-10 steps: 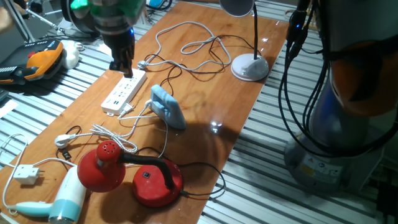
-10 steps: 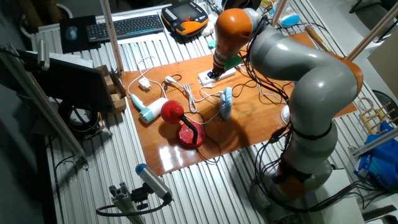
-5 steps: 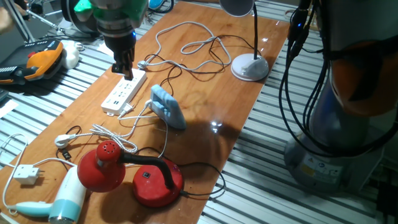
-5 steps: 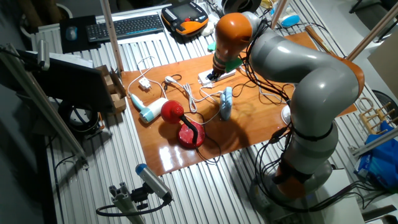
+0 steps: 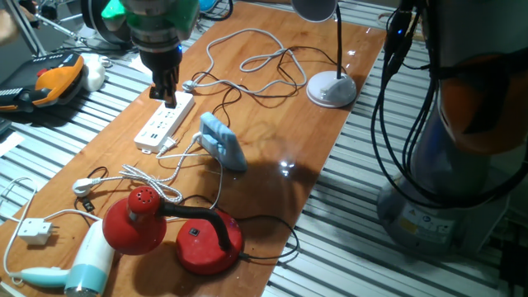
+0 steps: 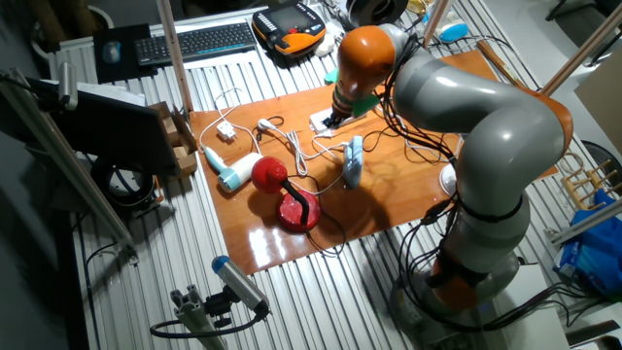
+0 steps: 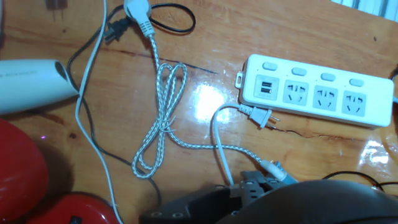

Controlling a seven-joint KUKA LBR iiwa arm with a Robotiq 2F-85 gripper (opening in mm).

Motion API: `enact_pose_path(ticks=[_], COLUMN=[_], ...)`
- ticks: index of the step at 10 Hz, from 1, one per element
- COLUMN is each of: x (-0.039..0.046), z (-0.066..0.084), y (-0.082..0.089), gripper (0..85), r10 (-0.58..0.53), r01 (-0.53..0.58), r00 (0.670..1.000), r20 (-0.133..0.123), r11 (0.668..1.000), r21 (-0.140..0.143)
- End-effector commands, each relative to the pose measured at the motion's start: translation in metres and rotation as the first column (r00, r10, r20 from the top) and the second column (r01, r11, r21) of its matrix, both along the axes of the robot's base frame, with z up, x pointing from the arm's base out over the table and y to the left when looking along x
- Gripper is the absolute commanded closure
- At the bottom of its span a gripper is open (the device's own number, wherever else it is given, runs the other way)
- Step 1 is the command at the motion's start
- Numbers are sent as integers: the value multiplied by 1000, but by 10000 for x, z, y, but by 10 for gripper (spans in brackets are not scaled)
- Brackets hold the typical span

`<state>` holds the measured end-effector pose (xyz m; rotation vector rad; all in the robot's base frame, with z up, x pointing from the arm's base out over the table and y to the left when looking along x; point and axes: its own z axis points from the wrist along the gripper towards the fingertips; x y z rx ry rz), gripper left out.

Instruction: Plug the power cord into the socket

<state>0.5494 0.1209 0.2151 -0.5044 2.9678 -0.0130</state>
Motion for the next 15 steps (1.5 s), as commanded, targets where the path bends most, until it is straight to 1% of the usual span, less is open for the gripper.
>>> enact_pose_path(ticks=[1, 2, 3, 4, 5, 6, 7, 9, 10, 11, 12, 13, 14, 15], x=[2, 2, 2, 2, 2, 2, 2, 2, 2, 2, 2, 2, 25, 76], z=[-3, -3, -3, -3, -3, -3, -3, -3, -3, -3, -3, -3, -13, -31], y=[-1, -1, -1, -1, -1, -1, -1, -1, -1, -1, -1, -1, 59, 134], gripper=[850, 850, 850, 850, 850, 850, 850, 850, 850, 850, 850, 850, 850, 850], r10=[1, -22, -36, -25, -3, 10, 27, 68, 106, 108, 109, 110, 101, 96], r01=[-1, 22, 36, 25, 2, -10, -27, -68, -106, -109, -110, -110, -101, -97], r00=[1000, 1000, 999, 1000, 1000, 999, 999, 997, 994, 994, 994, 994, 995, 995], r20=[-2, -8, -2, 0, -11, -31, -30, -27, -24, -17, -9, -14, -20, -22], r11=[1000, 1000, 999, 999, 1000, 1000, 1000, 998, 994, 993, 992, 993, 994, 995], r21=[2, 19, -2, -21, -11, -7, 9, 12, -1, -40, -65, -39, -31, -22])
